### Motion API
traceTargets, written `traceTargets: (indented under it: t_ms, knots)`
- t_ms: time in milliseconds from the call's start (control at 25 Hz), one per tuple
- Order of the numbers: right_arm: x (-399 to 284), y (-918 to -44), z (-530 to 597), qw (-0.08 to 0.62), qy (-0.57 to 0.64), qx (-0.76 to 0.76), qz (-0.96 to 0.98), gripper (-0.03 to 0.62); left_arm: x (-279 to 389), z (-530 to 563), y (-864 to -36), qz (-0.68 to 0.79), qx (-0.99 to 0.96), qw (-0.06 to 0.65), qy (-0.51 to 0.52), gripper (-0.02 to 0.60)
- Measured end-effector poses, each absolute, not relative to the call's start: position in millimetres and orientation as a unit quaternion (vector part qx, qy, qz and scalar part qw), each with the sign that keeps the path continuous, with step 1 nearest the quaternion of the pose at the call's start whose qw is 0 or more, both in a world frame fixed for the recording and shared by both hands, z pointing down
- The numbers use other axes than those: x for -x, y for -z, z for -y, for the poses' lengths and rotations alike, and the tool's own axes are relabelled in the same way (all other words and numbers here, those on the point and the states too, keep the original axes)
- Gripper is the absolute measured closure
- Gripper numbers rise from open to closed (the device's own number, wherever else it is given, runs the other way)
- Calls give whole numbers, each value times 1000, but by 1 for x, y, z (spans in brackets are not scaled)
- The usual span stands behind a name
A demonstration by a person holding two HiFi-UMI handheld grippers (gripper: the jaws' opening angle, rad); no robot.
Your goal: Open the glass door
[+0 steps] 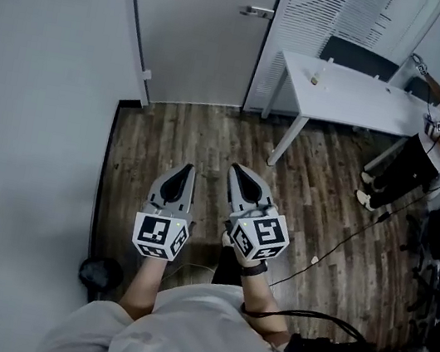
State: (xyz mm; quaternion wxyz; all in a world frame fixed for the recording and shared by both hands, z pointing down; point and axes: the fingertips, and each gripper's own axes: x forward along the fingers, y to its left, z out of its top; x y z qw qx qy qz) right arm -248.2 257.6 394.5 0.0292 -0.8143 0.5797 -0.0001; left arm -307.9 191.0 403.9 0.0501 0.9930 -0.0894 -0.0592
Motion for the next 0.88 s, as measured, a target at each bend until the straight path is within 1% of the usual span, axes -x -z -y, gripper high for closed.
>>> traceTargets:
  t_ms: [160, 280, 360, 440, 480, 680, 880]
  knots:
    - [152, -381, -235, 32, -24, 801, -597, 599, 194, -162, -395, 104, -990, 49, 79, 588]
    - [64, -363, -240, 33, -21, 805, -592, 599, 100, -164, -364, 92, -990, 53, 96, 588]
    - [-2, -349, -240, 26, -21, 809, -587, 599, 36, -165, -340, 86, -990, 38, 107, 588]
    - [-52, -343, -241, 21, -21, 813, -582, 599, -9, -168, -334, 82, -991, 25, 106, 588]
    - [-63, -345, -245, 17, -21, 813, -581, 599, -18, -173, -339, 82, -991, 25, 102, 588]
    - [-73, -370, -253, 7, -15, 808, -589, 599, -21, -184, -371, 91, -991, 34, 90, 588]
    - [-133, -371, -193, -1, 6, 792, -611, 599, -80, -121, -364, 116, -989, 42, 83, 588]
